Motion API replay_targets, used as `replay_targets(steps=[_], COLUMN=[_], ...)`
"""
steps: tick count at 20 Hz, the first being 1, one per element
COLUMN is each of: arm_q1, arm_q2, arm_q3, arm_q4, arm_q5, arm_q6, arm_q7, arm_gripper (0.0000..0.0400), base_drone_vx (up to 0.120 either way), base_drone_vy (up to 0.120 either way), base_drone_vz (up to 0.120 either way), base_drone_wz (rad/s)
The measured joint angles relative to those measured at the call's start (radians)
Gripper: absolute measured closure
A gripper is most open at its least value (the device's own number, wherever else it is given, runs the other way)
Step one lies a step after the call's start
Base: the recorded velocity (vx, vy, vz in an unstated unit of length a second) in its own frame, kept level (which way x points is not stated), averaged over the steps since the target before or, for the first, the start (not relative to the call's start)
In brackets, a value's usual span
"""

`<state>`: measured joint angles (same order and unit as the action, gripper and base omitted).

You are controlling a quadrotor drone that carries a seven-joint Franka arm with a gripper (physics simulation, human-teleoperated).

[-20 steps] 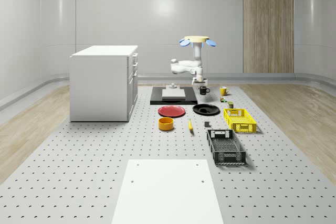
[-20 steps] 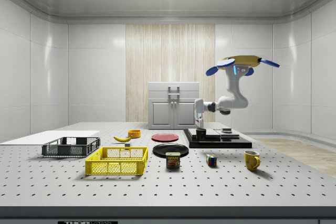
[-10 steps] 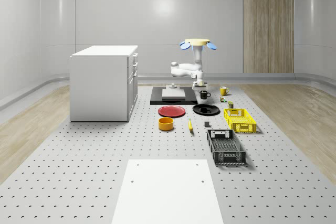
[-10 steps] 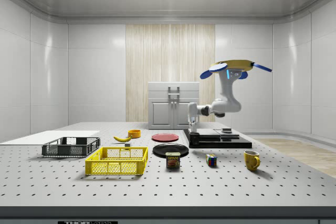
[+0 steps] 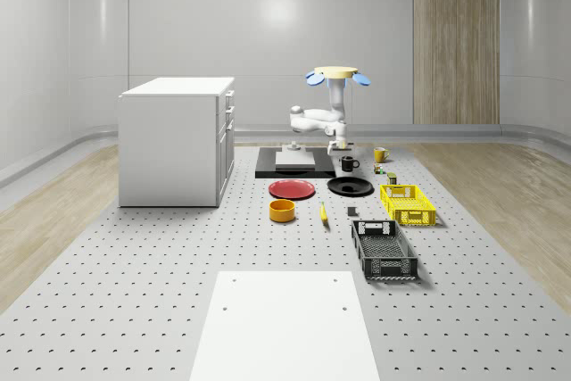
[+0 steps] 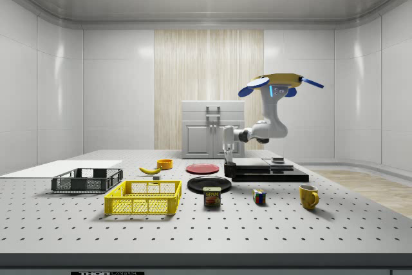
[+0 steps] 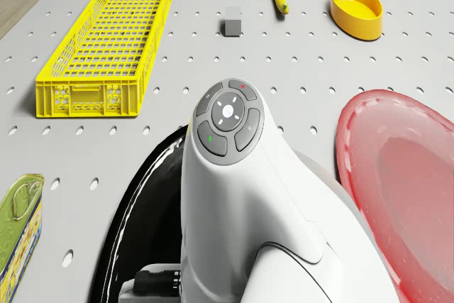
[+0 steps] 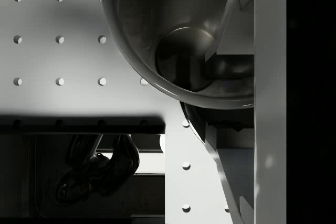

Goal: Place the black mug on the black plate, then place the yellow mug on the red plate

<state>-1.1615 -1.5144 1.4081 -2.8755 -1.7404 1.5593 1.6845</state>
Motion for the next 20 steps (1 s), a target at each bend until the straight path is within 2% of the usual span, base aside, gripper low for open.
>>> replay_targets(steps=[20], arm_q1=[-0.005], arm_q2=[-0.026], arm_q3=[0.002], arm_q4=[0.001], arm_q5=[0.009], arm_q6=[0.025], arm_q7=[0.003], arm_gripper=[0.029], base_drone_vx=[0.116], base_drone_vy=[0.0], base_drone_vz=[0.0], base_drone_wz=[0.0])
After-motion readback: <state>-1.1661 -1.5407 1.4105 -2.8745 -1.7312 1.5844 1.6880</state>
